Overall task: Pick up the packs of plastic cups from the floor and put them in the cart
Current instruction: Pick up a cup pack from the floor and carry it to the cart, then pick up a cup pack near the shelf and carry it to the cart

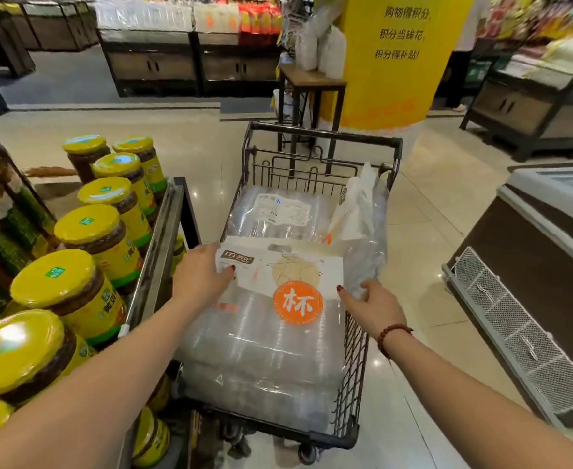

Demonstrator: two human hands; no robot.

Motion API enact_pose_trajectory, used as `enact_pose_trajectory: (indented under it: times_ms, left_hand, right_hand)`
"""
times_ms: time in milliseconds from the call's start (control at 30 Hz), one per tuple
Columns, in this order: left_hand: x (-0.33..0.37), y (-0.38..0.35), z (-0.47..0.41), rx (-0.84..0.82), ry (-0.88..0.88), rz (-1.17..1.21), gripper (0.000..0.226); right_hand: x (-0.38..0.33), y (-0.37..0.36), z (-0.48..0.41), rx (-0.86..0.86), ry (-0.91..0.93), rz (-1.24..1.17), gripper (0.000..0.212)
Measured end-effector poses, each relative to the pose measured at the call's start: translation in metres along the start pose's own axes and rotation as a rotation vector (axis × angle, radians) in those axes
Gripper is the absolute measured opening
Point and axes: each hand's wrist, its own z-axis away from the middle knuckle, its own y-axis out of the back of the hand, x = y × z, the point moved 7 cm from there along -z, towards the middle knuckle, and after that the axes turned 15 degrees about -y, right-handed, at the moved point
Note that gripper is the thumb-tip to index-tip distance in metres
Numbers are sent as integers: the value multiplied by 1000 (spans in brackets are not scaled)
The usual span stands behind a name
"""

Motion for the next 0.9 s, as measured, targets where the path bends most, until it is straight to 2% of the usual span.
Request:
enact_pose_trajectory:
  times_ms: [133, 300, 600, 900]
  left_hand:
    - [83, -13, -30, -129, -329, -178, 56]
    - [206, -61, -33, -249, -748, -211, 57]
    - [406, -163, 44, -422, -1243, -255, 58]
    - [621, -232, 222, -476, -1625, -235, 46]
  right_hand:
    - [7, 45, 0, 89, 128, 209, 63]
    - [54, 98, 8, 207, 117, 410, 66]
    - [213, 203, 61, 382, -142, 435, 61]
    - [437, 320, 182, 504, -454, 347, 51]
